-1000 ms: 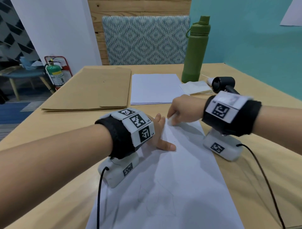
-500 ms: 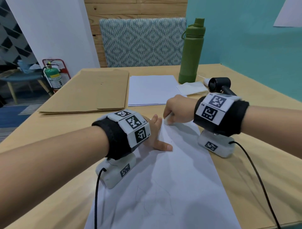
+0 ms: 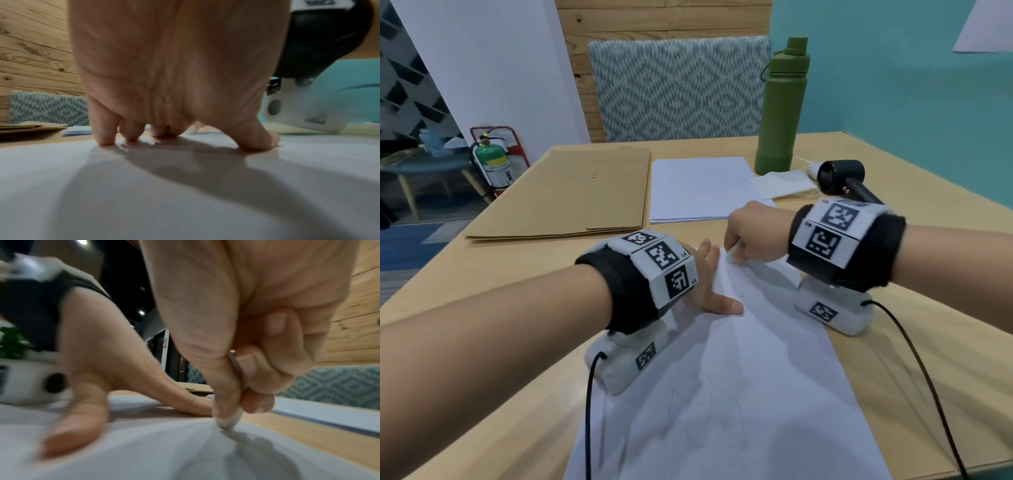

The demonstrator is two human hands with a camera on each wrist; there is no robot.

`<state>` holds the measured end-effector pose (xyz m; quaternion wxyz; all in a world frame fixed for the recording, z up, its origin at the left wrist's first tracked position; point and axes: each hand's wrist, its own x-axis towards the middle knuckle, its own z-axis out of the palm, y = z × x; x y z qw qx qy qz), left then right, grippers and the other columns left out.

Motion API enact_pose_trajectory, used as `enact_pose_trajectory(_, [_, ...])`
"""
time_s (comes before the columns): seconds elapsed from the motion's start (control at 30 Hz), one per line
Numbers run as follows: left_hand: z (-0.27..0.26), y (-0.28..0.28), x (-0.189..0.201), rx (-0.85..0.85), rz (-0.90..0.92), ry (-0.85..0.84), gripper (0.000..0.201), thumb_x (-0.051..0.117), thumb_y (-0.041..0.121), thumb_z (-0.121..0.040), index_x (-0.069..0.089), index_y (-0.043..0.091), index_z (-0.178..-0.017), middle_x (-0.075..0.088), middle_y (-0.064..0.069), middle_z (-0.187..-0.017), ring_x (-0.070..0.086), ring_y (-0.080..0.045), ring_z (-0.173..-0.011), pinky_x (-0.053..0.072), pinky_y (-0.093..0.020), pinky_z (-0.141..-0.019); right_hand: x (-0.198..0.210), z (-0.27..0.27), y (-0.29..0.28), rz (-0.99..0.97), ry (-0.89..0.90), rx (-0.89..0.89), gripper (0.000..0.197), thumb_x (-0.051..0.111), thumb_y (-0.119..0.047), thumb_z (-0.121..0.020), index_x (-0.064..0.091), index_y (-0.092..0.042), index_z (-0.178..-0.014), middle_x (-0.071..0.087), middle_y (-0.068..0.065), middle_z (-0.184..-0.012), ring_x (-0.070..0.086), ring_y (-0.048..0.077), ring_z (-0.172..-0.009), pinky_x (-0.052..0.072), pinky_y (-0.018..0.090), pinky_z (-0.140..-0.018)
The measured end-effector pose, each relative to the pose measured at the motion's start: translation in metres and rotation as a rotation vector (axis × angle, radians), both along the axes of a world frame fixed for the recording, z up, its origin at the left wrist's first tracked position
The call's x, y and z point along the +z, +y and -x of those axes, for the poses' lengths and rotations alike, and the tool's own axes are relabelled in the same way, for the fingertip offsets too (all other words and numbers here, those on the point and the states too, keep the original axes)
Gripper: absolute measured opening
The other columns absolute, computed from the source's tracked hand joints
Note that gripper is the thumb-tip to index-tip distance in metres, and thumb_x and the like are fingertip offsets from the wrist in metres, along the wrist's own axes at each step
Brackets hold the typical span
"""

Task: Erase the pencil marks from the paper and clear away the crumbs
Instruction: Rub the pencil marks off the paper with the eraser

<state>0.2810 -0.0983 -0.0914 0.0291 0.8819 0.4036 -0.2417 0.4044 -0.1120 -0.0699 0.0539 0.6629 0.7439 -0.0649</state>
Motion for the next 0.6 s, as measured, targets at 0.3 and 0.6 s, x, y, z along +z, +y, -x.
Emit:
enact_pose_trajectory(0.3, [-0.001, 0.001, -0.001, 0.002, -0.001, 0.013, 0.104, 0.038, 0.072, -0.082, -0.013, 0.012, -0.150, -0.013, -0.002, -0.159, 0.004, -0.026, -0.147, 0.014, -0.044, -0.114, 0.003, -0.004, 0.000, 0.003, 0.047, -0.083, 0.015, 0.058, -0.011, -0.082, 0.073, -0.010, -0.085, 0.066, 0.004, -0.081, 0.055, 0.020, -0.081, 0.050, 0.029, -0.074])
enact_pose_trajectory(0.6, [-0.002, 0.003, -0.003, -0.004, -0.015, 0.024, 0.104, 0.037, 0.073, -0.082, -0.012, 0.012, -0.150, -0.011, -0.003, -0.160, 0.006, -0.028, -0.147, 0.016, -0.045, -0.114, 0.005, 0.001, 0.005, 0.080, 0.044, -0.150, 0.015, 0.060, -0.017, -0.079, 0.068, -0.004, -0.075, 0.056, 0.005, -0.066, 0.051, 0.020, -0.065, 0.034, 0.020, -0.048])
